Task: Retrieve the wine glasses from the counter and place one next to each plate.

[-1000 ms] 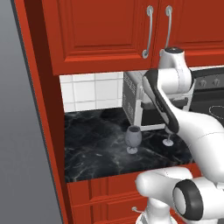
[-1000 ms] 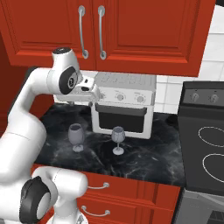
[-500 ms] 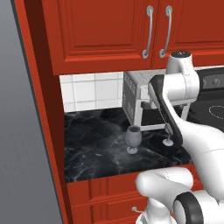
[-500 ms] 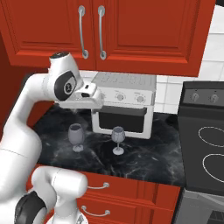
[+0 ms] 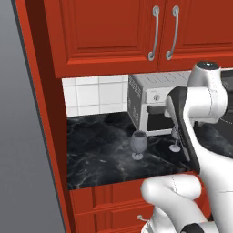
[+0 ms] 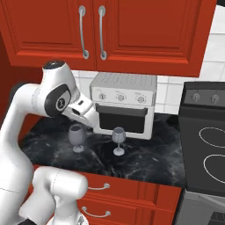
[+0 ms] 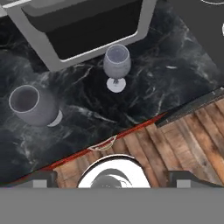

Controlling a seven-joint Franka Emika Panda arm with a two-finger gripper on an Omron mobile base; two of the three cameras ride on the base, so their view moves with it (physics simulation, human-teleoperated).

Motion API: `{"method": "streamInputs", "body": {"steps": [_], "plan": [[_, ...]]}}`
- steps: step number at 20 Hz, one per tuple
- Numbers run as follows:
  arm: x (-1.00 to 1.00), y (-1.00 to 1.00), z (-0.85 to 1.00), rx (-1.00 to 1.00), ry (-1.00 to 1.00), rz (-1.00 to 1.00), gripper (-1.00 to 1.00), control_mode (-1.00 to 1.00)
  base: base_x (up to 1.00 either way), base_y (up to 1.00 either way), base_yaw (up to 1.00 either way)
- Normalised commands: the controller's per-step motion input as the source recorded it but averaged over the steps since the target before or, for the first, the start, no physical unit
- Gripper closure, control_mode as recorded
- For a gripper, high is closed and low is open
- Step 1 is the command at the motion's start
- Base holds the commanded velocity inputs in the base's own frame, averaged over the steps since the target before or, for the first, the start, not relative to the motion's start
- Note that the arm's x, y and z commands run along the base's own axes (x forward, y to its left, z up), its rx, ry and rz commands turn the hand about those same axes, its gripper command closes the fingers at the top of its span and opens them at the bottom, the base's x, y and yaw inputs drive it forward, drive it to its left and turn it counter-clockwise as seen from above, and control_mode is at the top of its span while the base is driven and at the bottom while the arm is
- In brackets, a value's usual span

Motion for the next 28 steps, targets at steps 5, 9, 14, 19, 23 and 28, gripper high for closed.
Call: {"method": "streamInputs", "body": {"steps": [5,9,14,19,23,28], "plan": [[-0.35,-0.34,-0.02,0.39,-0.15,-0.23,-1.00,-1.00,0.00,0.00,0.00],[-0.07,-0.49,-0.05,0.50,-0.09,-0.14,-1.00,-1.00,0.00,0.00,0.00],[0.00,-0.33,-0.02,0.50,-0.11,-0.14,-1.00,-1.00,0.00,0.00,0.00],[0.15,-0.22,-0.13,0.39,0.10,-0.02,-1.00,-1.00,0.00,0.00,0.00],[0.44,-0.12,-0.36,0.11,0.22,0.00,-1.00,-1.00,0.00,0.00,0.00],[0.11,-0.20,-0.04,0.08,0.41,0.00,-1.00,-1.00,0.00,0.00,0.00]]}}
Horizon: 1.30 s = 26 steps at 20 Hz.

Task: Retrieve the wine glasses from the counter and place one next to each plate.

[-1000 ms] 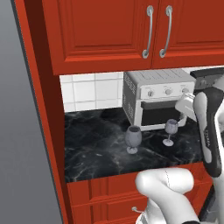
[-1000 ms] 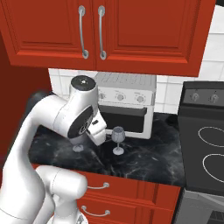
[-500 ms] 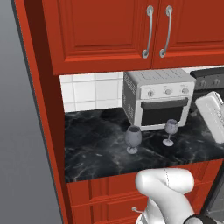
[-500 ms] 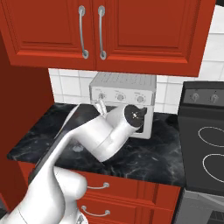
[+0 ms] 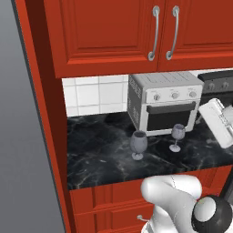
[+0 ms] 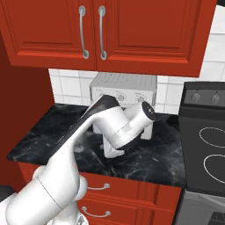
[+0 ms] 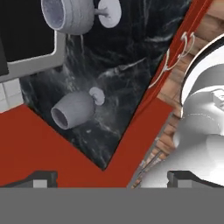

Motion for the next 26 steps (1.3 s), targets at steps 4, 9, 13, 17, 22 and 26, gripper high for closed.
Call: {"method": "streamInputs", "body": {"steps": [4,9,13,17,22,26], "plan": [[0.01,-0.45,0.00,0.21,0.28,0.00,-1.00,-1.00,0.00,0.00,0.00],[0.03,-0.12,-0.14,0.17,0.05,-0.05,-1.00,-1.00,0.00,0.00,0.00],[0.09,0.00,-0.22,0.01,0.03,-0.16,-1.00,-1.00,0.00,0.00,0.00],[0.20,0.00,-0.27,0.00,0.05,-0.20,-1.00,-1.00,0.00,0.00,0.00],[0.10,0.00,-0.42,0.02,0.01,-0.25,-1.00,-1.00,0.00,0.00,0.00],[0.11,0.00,-0.33,0.04,0.02,-0.23,-1.00,-1.00,0.00,0.00,0.00]]}}
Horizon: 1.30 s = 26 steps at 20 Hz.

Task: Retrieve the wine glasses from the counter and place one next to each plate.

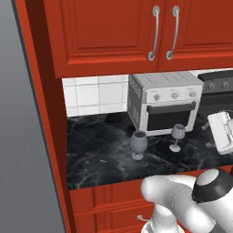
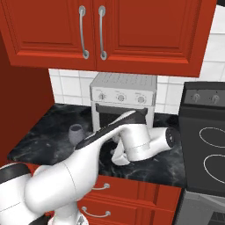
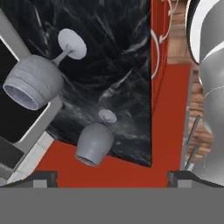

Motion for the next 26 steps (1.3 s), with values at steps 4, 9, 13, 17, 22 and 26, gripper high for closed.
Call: {"method": "streamInputs", "body": {"steps": [4,9,13,17,22,26], "plan": [[0.08,0.00,-0.42,0.30,0.09,-0.01,-1.00,-1.00,0.00,0.00,0.00],[0.14,-0.03,-0.26,0.31,0.10,0.00,-1.00,-1.00,0.00,0.00,0.00],[0.03,-0.02,-0.23,0.32,0.15,0.02,-1.00,-1.00,0.00,0.00,0.00],[0.13,0.00,-0.05,0.12,0.10,0.00,-1.00,-1.00,0.00,0.00,0.00],[0.23,0.00,0.00,0.00,0.06,0.00,-1.00,-1.00,0.00,0.00,0.00],[0.33,0.00,-0.01,0.00,0.06,-0.02,-1.00,-1.00,0.00,0.00,0.00]]}}
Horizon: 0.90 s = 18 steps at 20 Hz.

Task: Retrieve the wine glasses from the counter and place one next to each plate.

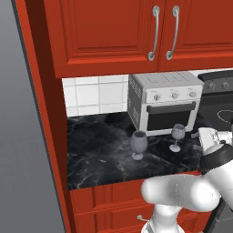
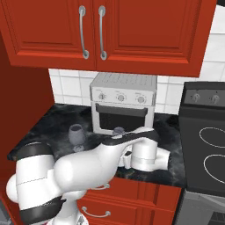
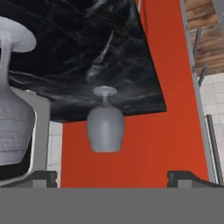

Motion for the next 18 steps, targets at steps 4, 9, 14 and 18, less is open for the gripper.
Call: {"method": "streamInputs", "body": {"steps": [4,9,14,18], "plan": [[0.24,0.00,-0.12,0.02,0.07,-0.01,-1.00,-1.00,0.00,0.00,0.00],[0.18,0.00,-0.27,0.08,0.12,0.00,-1.00,-1.00,0.00,0.00,0.00],[0.16,-0.06,-0.19,0.09,0.10,0.00,-1.00,-1.00,0.00,0.00,0.00],[0.02,-0.27,-0.07,0.11,0.02,-0.01,-1.00,-1.00,0.00,0.00,0.00]]}}
